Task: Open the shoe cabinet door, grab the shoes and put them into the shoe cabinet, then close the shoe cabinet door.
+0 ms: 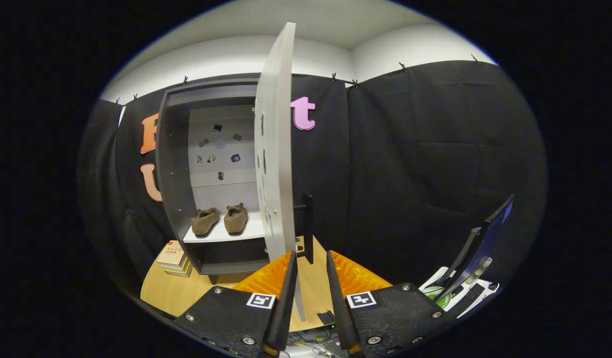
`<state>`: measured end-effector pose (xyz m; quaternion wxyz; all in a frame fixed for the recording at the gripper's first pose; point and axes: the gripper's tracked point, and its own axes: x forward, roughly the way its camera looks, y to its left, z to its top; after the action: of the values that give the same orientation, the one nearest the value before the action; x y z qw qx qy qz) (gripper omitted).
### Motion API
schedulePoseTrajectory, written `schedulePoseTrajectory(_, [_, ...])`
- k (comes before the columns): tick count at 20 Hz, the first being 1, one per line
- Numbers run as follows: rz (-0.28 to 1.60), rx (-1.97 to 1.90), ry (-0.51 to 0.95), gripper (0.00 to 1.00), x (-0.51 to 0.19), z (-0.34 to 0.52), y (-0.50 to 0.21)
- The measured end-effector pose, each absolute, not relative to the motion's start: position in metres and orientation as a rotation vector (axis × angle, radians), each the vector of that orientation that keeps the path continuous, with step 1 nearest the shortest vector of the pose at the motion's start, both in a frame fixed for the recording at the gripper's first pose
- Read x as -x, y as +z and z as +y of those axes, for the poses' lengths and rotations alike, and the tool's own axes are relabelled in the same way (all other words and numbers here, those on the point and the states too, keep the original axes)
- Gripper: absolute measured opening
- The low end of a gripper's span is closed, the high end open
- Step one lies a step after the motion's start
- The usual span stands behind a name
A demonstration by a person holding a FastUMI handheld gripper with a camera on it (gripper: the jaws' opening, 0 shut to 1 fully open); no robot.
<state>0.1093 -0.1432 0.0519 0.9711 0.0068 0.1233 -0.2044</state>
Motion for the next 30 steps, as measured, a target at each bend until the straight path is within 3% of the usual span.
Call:
schedulePoseTrajectory(11, [0.239,-0.034,-0.370,0.39,-0.161,-0.165,0.042])
schedulePoseTrajectory(21, [0.206,0.084,-0.389,0.41,-0.161,-0.159,0.044])
schedulePoseTrajectory(30, [0.200,0.069,-0.307,0.41,-0.162,-0.128,0.042])
